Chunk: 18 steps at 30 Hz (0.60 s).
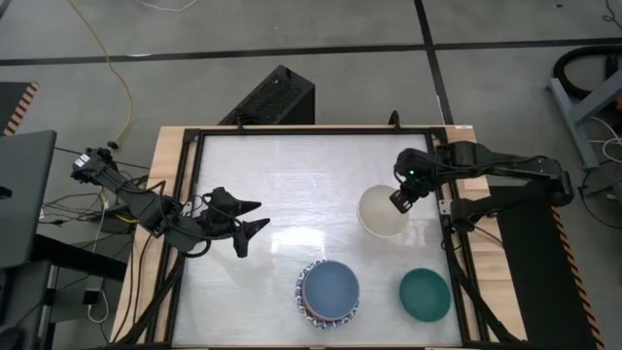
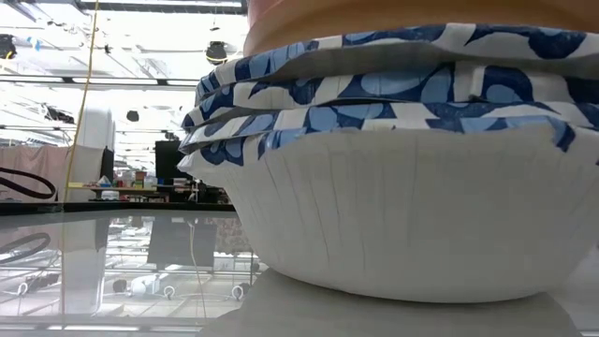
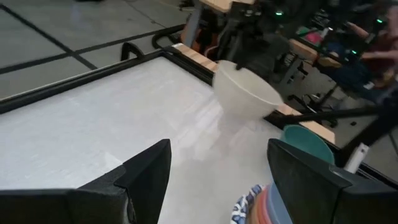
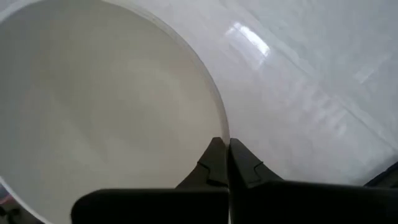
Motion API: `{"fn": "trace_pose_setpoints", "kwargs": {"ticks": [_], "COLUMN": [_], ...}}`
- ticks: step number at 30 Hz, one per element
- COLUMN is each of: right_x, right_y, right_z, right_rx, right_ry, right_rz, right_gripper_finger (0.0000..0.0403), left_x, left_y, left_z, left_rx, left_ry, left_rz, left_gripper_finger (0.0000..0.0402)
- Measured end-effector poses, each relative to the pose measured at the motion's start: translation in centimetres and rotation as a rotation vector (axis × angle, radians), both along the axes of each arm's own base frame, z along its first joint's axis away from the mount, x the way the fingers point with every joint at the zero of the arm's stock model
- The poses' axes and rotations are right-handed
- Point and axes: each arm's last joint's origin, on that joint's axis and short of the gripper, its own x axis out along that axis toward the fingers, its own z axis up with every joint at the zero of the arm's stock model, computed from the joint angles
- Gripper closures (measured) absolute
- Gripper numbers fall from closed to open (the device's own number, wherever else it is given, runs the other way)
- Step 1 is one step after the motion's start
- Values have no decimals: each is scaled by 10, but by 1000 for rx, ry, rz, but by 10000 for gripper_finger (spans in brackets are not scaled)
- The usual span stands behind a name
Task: Nest bowls inside each other by size order
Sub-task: Stack the white bowl on top of the blue bowl
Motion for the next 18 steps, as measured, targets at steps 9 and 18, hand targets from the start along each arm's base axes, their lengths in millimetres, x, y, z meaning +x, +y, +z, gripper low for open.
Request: {"fn": "trace_pose_setpoints", "kwargs": {"ticks": [9, 18], "right_x": [52, 91], "right_y": [18, 54], "right_z": [32, 59], "right_rx": [-41, -78], "right_ry": [-22, -108], "right_rz": [201, 343], "right_gripper_finger": [402, 402], "left_x": [-20, -59], "left_y": [31, 53], "left_z": [-2, 5], "left_rx": [-161, -177], "left_ry": [60, 62], "left_rz": [71, 145], "left_gripper_finger": [146, 146]}}
